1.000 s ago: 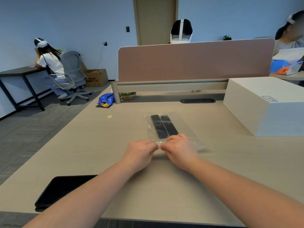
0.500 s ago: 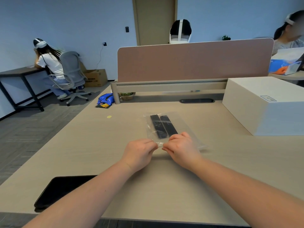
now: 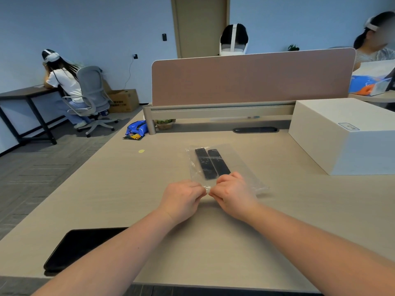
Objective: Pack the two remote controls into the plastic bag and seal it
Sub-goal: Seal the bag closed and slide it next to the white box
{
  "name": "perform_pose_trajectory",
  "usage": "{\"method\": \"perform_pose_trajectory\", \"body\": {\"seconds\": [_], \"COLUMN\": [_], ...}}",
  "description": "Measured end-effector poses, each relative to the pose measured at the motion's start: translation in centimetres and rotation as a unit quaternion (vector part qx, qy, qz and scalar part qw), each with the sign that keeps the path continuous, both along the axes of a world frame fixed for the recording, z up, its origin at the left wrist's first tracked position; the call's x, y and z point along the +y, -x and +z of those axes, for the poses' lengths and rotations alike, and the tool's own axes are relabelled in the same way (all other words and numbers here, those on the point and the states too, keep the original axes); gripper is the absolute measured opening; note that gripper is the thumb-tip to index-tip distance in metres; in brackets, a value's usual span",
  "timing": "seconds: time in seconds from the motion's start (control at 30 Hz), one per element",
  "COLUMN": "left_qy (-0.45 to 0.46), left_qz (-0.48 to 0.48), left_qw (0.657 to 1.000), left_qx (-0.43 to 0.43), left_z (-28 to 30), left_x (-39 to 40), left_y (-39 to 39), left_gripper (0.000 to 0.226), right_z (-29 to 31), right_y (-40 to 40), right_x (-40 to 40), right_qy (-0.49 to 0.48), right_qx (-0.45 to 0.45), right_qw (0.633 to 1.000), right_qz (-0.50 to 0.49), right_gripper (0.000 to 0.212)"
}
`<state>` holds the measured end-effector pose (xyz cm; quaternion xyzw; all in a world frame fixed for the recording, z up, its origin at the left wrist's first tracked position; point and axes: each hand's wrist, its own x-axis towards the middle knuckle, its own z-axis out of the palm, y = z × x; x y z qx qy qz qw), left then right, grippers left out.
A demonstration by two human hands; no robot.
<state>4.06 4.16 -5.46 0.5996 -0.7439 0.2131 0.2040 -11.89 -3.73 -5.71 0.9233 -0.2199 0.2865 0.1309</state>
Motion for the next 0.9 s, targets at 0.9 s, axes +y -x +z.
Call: {"method": "perform_pose_trajectory", "body": {"seconds": [0.9], "left_qy": [-0.014], "left_qz": [-0.013], "left_qw": [1.000], "left_qx": [0.002], "left_z": [0.4], "left_x": [0.0], "left_y": [0.7], "left_gripper": [0.032], "right_z": [-0.1], "right_y": [1.6], "right_x": [-0.9], "right_qy": [-0.055], "right_qx": [-0.013], "right_qw": [0.998], "right_qz": [-0.011], "right_gripper": [0.012]}}
